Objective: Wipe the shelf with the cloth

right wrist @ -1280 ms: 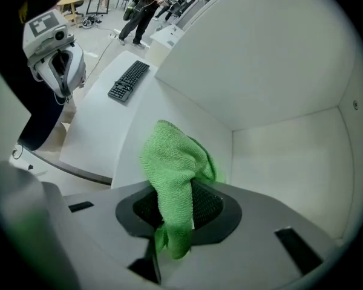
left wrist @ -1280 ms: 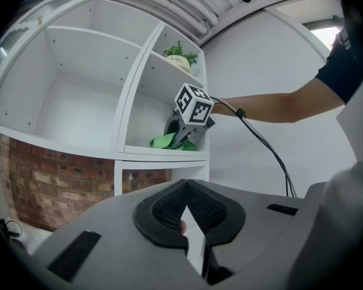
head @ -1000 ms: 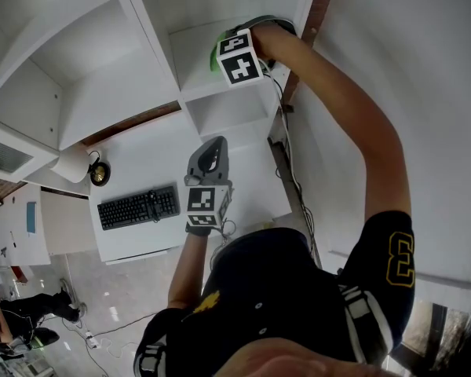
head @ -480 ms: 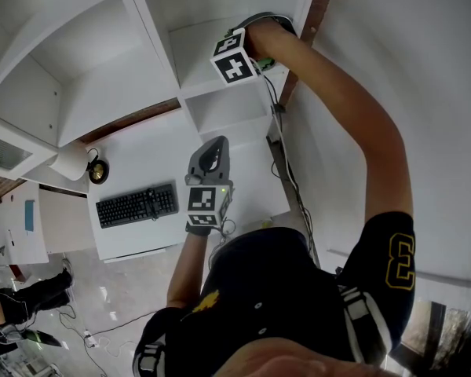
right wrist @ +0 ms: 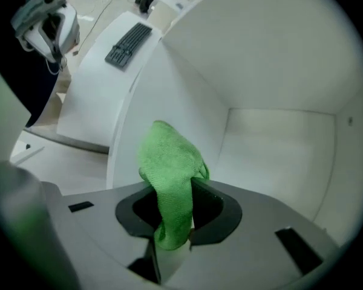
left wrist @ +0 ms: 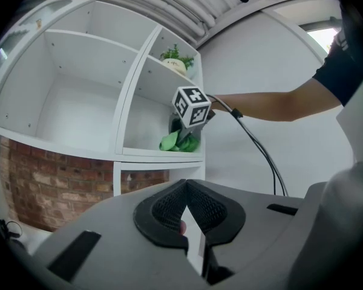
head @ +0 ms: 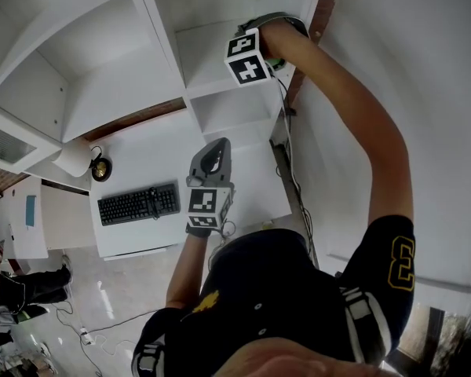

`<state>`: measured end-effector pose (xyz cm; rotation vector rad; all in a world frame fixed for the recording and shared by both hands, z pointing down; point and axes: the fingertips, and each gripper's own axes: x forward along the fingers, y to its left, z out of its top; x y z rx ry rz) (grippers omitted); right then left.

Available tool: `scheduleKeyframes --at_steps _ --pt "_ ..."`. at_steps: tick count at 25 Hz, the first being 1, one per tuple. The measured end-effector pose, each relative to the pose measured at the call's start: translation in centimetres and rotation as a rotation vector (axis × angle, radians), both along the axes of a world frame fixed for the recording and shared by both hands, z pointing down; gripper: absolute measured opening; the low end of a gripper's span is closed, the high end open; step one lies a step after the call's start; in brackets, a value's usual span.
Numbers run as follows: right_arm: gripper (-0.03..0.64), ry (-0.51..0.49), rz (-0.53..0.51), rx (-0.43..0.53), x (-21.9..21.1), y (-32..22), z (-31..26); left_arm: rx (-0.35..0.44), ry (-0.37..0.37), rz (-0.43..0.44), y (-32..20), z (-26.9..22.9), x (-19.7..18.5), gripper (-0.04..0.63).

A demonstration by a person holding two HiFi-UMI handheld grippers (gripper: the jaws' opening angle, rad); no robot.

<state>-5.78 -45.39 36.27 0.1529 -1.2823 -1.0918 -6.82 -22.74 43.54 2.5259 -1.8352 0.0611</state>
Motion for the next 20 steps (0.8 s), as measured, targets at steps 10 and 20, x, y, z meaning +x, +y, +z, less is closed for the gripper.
scheduleKeyframes --at_steps 10,20 --pt "0.092 -0.595 -0.332 -0.066 -9.8 10.2 -2.7 -0.019 -0.004 -0.034 0.5 0.5 -1.1 0.018" --pt "0.089 -0.832 -0.224 -0.167 -11.7 11.1 0.2 -0.027 -0.001 -0.04 0.7 0.9 -1.2 0.018"
